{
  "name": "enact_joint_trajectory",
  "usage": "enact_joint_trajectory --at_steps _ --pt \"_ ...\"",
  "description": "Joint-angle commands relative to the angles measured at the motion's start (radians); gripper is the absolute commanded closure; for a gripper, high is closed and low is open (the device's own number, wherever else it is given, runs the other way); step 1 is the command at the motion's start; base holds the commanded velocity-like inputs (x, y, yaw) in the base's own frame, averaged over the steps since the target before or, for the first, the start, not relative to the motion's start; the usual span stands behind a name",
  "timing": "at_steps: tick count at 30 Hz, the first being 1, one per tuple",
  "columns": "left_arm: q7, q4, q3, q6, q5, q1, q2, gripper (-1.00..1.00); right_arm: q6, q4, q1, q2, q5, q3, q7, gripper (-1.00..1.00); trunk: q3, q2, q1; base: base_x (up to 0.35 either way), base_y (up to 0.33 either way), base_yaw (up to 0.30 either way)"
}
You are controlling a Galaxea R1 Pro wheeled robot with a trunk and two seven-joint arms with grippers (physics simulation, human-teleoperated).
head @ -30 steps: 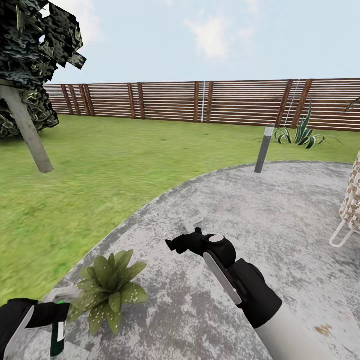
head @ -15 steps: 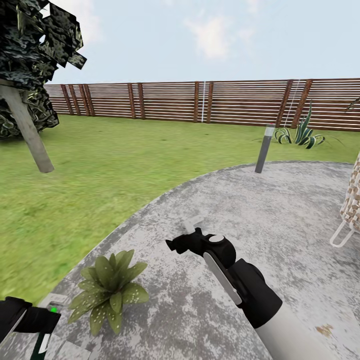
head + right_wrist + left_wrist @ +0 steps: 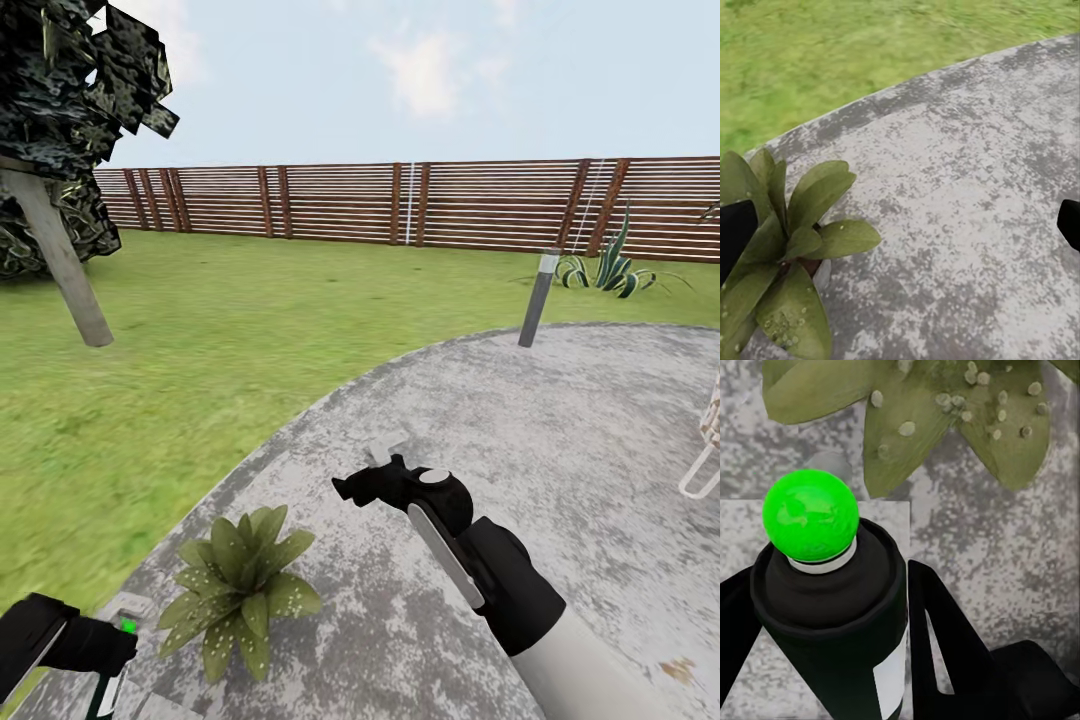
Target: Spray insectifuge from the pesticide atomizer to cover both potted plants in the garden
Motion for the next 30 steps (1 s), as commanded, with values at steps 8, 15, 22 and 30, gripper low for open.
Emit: enact_joint_trajectory --at_steps 8,15,22,30 --pt "-0.004 -0.004 -0.01 -0.001 0.0 0.0 -0.002 1.0 0.0 0.008 0.0 0.006 -0.002 -0.056 -0.001 -1.0 0.0 0.0 0.0 0.034 0.083 0.0" --pt "-0.031 -0.033 -0.011 0.001 -0.003 -0.004 0.005 1.0 0.003 -0.003 0.0 0.007 -0.003 -0.062 0.0 -1.0 0.0 0.0 0.0 0.2 0.227 -0.038" --pt "-0.048 -0.077 -0.01 0.009 -0.051 -0.015 0.01 1.0 0.002 -0.005 0.0 0.008 -0.003 -0.061 0.0 -1.0 0.0 0.0 0.0 0.064 0.044 -0.148" --pt "-0.34 -0.015 -0.017 -0.085 -0.131 -0.011 0.041 1.0 0.001 -0.002 0.0 0.008 0.0 -0.061 0.0 -1.0 0.0 0.0 0.0 0.0 0.0 -0.001"
